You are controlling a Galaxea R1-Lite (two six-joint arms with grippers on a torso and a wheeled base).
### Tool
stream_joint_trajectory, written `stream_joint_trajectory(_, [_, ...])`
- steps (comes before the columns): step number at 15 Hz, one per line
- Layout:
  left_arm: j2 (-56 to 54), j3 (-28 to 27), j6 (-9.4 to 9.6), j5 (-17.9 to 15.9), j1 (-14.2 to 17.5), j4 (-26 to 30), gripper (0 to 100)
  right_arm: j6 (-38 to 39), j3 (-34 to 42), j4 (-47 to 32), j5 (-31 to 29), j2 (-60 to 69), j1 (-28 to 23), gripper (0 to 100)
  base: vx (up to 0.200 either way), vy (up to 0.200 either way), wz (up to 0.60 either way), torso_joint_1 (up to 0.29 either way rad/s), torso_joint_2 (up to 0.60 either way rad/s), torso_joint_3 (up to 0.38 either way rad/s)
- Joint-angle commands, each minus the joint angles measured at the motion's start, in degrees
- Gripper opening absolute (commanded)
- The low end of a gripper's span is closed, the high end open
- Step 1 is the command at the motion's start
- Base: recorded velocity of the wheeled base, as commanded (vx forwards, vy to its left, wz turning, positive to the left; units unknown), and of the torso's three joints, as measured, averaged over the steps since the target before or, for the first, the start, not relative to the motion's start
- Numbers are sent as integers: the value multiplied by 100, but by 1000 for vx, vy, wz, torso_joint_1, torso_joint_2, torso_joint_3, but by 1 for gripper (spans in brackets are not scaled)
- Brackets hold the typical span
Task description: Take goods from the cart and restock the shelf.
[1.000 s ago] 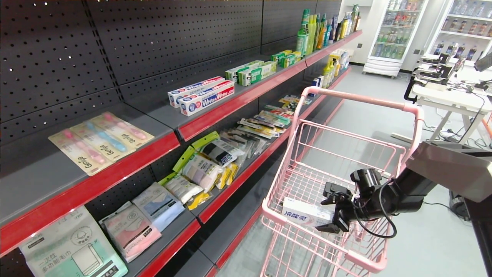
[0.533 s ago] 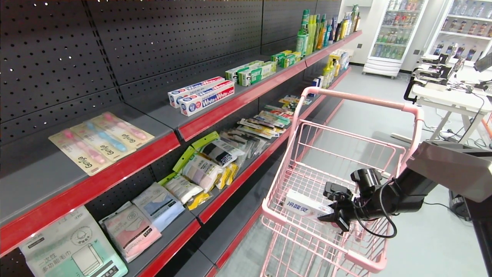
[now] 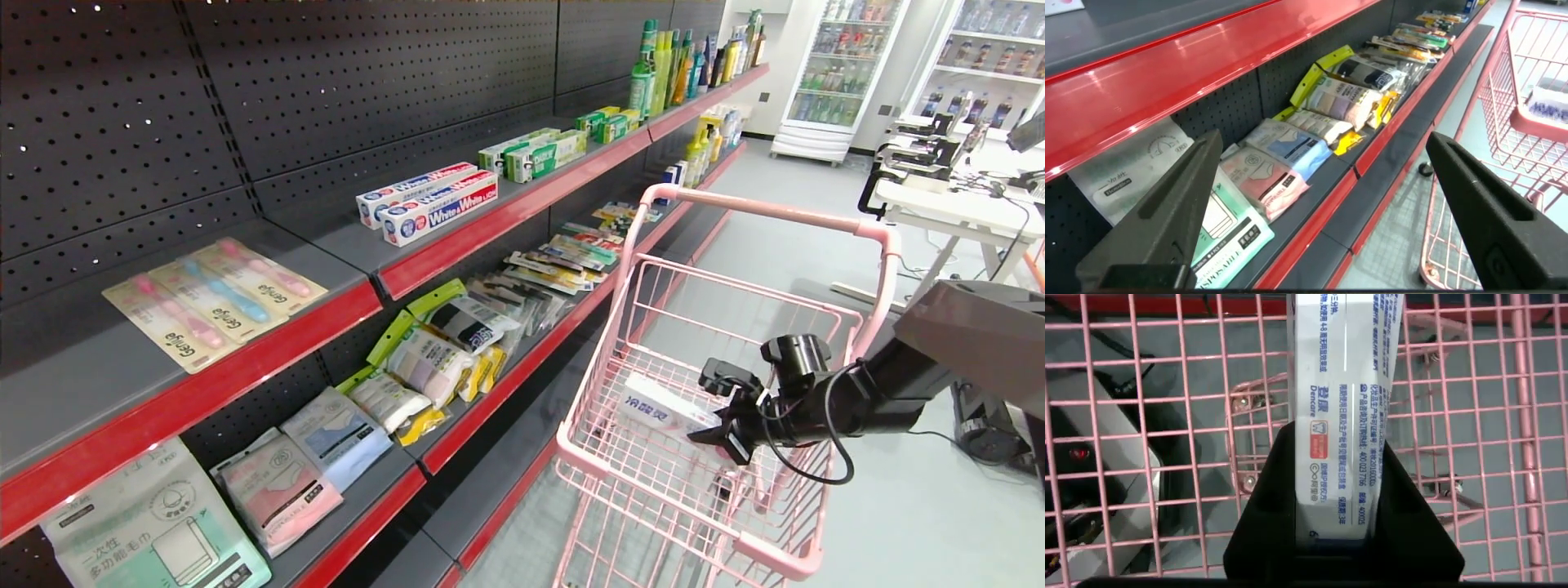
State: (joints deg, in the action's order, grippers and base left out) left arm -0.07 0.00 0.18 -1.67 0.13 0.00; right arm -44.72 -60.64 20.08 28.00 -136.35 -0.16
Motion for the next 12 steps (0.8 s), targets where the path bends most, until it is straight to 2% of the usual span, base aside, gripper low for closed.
stream_joint_trajectory(1, [7,0,-1,0,4,0,100,174,26,14,-76,408,-19,0,0,0,0,0,0,0])
stream_joint_trajectory(3, [7,0,-1,0,4,0,100,464,69,14,-207,680,7,0,0,0,0,0,0,0])
stream_joint_trajectory(7, [7,0,-1,0,4,0,100,1808,579,75,-752,1955,262,0,0,0,0,0,0,0])
stream_joint_trajectory(8, [7,0,-1,0,4,0,100,1808,579,75,-752,1955,262,0,0,0,0,0,0,0])
stream_joint_trajectory(9, [7,0,-1,0,4,0,100,2591,852,66,-1271,2746,482,0,0,0,0,0,0,0])
stream_joint_trajectory(12, [7,0,-1,0,4,0,100,3566,1326,22,-2396,3818,860,0,0,0,0,0,0,0])
